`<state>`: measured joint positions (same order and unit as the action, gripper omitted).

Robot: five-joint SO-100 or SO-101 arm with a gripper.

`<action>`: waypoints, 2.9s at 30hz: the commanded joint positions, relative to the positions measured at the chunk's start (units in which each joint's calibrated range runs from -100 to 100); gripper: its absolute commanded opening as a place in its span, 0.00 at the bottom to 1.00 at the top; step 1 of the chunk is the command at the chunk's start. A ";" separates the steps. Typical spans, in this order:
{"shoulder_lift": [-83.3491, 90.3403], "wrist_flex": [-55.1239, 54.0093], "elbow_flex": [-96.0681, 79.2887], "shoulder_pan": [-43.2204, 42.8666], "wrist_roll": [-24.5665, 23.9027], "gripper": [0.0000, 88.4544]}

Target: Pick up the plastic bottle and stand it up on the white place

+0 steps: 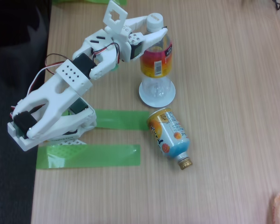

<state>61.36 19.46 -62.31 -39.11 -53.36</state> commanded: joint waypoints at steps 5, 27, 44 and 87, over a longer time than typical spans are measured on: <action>-0.25 -0.74 0.16 0.37 0.33 0.29; -0.25 -0.74 0.16 0.22 0.39 0.29; -0.25 -0.74 -0.47 0.30 0.39 0.02; 4.95 -0.06 -0.84 5.04 0.39 0.02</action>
<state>65.24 19.37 -63.22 -34.40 -53.15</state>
